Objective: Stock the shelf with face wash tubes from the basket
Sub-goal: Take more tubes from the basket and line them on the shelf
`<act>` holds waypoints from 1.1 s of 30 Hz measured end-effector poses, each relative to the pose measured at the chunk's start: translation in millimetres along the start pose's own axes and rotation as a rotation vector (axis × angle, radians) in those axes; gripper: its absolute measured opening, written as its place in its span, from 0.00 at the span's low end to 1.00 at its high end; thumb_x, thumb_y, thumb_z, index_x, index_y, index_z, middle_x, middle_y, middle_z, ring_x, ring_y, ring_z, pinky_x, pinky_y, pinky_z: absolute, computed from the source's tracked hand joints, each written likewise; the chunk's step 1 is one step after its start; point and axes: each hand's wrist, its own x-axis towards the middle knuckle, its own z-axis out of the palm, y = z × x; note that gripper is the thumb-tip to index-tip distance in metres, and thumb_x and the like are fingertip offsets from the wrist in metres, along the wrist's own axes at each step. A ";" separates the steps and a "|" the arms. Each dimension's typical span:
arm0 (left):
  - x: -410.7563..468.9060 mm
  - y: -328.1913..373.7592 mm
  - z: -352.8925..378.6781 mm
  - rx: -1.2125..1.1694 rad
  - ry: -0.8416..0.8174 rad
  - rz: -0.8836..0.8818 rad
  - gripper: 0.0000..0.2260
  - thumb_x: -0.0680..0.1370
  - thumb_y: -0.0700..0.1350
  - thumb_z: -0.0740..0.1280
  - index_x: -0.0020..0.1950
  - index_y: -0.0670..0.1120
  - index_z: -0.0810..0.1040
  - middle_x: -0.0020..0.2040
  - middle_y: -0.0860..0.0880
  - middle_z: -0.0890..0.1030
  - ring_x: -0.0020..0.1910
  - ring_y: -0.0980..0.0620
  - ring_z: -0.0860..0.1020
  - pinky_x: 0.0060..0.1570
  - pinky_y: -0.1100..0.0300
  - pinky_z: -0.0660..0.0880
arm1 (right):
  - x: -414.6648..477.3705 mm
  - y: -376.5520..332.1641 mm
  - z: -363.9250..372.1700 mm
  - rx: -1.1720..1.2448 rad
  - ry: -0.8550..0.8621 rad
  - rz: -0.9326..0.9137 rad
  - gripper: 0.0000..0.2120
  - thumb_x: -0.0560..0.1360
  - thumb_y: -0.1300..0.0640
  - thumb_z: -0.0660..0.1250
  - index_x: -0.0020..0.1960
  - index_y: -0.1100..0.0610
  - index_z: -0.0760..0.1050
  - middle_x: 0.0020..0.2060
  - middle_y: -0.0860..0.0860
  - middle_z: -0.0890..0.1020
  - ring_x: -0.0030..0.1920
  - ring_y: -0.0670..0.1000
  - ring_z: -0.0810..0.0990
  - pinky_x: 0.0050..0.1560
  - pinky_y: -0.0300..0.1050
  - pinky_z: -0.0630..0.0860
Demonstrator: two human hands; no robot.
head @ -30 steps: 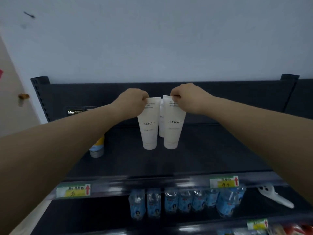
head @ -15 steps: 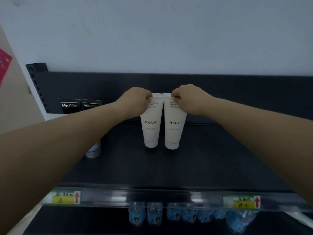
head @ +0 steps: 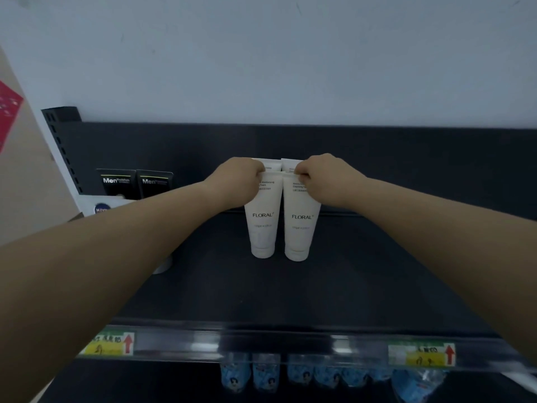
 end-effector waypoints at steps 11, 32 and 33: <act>2.3 -1.3 11.5 0.030 0.041 -0.013 0.06 0.80 0.38 0.55 0.45 0.43 0.69 0.40 0.48 0.73 0.36 0.51 0.71 0.30 0.62 0.67 | -5.4 -3.3 1.1 0.053 0.030 -0.014 0.13 0.79 0.63 0.54 0.57 0.60 0.75 0.51 0.54 0.78 0.50 0.55 0.78 0.44 0.46 0.74; -74.0 12.0 5.6 0.315 0.214 0.198 0.22 0.77 0.49 0.63 0.69 0.43 0.67 0.66 0.45 0.71 0.66 0.46 0.68 0.70 0.51 0.62 | -62.3 -39.8 0.9 -0.155 0.113 -0.091 0.27 0.81 0.53 0.55 0.77 0.54 0.52 0.77 0.53 0.53 0.77 0.53 0.52 0.74 0.50 0.55; -79.7 11.5 6.2 0.320 0.215 0.202 0.23 0.77 0.49 0.63 0.69 0.43 0.67 0.66 0.45 0.71 0.66 0.46 0.68 0.70 0.50 0.63 | -67.5 -44.0 1.4 -0.152 0.111 -0.085 0.27 0.81 0.53 0.55 0.77 0.54 0.52 0.77 0.53 0.53 0.77 0.53 0.53 0.74 0.50 0.55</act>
